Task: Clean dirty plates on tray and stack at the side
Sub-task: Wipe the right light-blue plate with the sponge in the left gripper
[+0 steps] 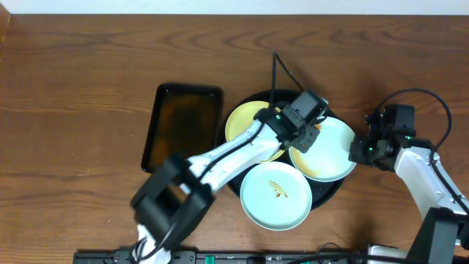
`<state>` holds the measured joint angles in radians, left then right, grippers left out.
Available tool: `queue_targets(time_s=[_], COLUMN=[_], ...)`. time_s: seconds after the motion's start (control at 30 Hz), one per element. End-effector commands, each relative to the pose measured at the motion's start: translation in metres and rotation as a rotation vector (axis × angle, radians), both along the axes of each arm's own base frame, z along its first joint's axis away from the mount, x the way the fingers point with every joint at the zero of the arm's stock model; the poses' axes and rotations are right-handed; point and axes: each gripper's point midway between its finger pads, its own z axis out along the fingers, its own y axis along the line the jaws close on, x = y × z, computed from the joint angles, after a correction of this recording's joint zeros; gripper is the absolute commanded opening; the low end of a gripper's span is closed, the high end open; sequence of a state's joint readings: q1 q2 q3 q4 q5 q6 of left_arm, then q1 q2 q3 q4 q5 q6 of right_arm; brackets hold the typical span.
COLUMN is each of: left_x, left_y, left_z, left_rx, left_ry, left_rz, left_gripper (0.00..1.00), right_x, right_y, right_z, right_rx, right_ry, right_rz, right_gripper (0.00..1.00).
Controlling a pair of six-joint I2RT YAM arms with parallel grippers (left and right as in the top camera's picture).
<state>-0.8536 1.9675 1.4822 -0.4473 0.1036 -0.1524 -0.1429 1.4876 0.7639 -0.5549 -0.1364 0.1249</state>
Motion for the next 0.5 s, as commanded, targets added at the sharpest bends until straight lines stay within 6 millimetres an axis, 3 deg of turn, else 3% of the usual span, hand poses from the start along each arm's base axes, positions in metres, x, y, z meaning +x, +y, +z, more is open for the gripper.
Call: queue_targets(time_s=[0.0,0.17,0.47], left_x=[0.003,0.005,0.043], left_y=[0.012,0.059,0.174], left_z=[0.046,0.069,0.099], left_rx=[-0.039,0.025,0.069], left_ry=[-0.058,-0.051,-0.034], left_rz=[0.027,0.106,0.427], left_gripper=[0.08,0.07,0.07], right_x=[0.0,0.0,0.004], right_y=[-0.006,-0.006,-0.006], right_z=[-0.003,-0.004,-0.002], right_rx=[-0.02,-0.02,-0.022], right_ry=[0.012,0.014,-0.002], right_rz=[-0.013,-0.013,-0.014], right_gripper=[0.03,0.07,0.01])
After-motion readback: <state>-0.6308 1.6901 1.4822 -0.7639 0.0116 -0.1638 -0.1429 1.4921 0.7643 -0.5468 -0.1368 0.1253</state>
